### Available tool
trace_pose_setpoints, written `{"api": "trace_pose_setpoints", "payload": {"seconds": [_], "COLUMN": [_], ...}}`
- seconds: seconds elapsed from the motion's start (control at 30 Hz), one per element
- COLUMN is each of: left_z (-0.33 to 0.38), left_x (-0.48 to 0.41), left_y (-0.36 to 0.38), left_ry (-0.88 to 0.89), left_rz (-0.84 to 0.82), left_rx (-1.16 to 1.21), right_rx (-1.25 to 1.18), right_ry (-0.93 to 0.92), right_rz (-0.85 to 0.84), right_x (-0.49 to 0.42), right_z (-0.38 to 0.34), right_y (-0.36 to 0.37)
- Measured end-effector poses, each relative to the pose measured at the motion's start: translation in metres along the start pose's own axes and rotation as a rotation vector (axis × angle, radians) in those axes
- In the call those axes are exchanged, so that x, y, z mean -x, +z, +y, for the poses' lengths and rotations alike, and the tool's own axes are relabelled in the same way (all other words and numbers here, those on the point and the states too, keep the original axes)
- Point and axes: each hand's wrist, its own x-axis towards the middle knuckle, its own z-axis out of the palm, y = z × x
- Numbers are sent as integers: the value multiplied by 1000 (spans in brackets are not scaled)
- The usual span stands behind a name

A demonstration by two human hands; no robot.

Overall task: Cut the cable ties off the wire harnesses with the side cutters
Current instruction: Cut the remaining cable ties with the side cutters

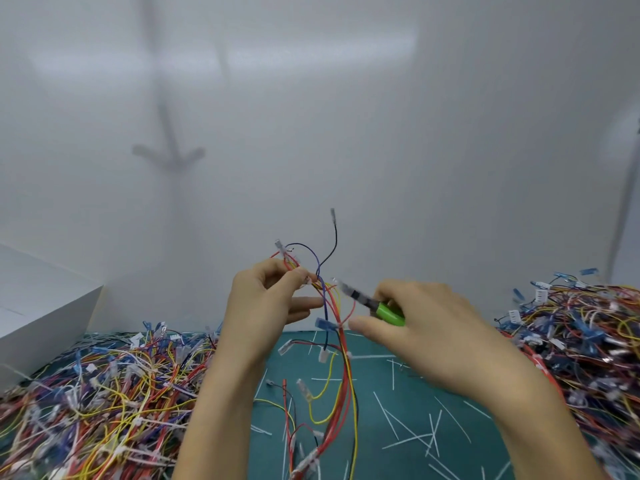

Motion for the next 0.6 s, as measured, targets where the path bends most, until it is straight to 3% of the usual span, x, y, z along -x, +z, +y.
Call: {"api": "trace_pose_setpoints", "payload": {"seconds": [0.17, 0.33, 0.6], "left_z": [4, 5, 4], "left_x": [-2, -3, -3], "left_y": [2, 7, 22], "left_ry": [-12, 74, -30], "left_rz": [67, 119, 54], "left_rx": [253, 510, 896], "right_rx": [-342, -493, -726], "right_ry": [95, 103, 124], "right_rz": [-42, -152, 175], "right_x": [-3, -4, -12], "right_z": [10, 9, -10], "right_y": [-7, 2, 16]}}
